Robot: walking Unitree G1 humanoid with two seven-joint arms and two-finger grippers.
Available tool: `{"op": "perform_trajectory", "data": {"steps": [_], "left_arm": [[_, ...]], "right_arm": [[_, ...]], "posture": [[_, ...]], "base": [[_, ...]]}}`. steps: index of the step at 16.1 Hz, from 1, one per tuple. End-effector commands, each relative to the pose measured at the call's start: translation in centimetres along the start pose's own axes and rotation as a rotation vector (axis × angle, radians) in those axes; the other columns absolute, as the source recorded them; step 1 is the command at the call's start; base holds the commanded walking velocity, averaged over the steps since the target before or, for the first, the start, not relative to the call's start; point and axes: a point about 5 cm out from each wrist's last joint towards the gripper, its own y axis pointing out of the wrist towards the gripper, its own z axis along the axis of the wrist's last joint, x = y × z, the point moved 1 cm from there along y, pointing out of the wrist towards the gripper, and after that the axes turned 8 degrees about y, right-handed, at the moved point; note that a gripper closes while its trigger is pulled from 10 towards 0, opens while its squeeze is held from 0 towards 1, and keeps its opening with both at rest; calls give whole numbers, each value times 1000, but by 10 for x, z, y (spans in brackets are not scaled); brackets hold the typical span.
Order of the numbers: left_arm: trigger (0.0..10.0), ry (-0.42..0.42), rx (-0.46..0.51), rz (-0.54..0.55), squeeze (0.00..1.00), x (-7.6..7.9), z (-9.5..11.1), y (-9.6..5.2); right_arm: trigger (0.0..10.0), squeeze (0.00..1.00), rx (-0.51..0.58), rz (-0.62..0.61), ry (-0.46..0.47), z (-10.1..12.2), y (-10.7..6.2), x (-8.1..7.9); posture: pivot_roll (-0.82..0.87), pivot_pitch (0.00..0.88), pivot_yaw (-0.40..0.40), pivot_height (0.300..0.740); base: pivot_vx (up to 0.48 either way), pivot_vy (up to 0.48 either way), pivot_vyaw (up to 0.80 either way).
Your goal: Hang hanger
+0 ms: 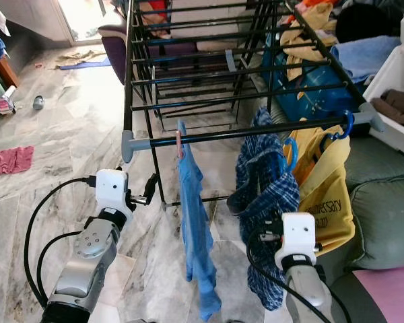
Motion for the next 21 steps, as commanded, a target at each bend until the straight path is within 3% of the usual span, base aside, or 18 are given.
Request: {"op": "perform_trajectory", "data": {"steps": [1,2,3,9,17,21], "left_arm": [[10000,14,0,0,0,-1,0,1],[10000,18,2,-1,0,-2,0,2],[10000,22,4,0,0,-4,0,3],[10000,20,-3,11,0,-4,-2,0],[10000,25,-5,32,0,-9,-1,1],[10000,13,-11,39,0,-3,-3,-1]], "right_arm": [[4902,0,24,14,1,7,1,-7],[8510,0,24,15,5,8,2,-9],[10000,0,24,15,8,9,3,-10],[10000,0,41,63,-21,16,10,-20],[10000,0,49,32,62,23,18,-25],[10000,0,53,29,75,27,21,-24]], "posture": [[-57,14,15,740],[-55,11,15,740],[-51,4,13,740],[-44,20,8,740],[-20,53,9,740],[-34,68,-3,740]], "base": [[-319,0,0],[-382,0,0],[-382,0,0],[-392,0,0],[-399,0,0],[-377,0,0]]}}
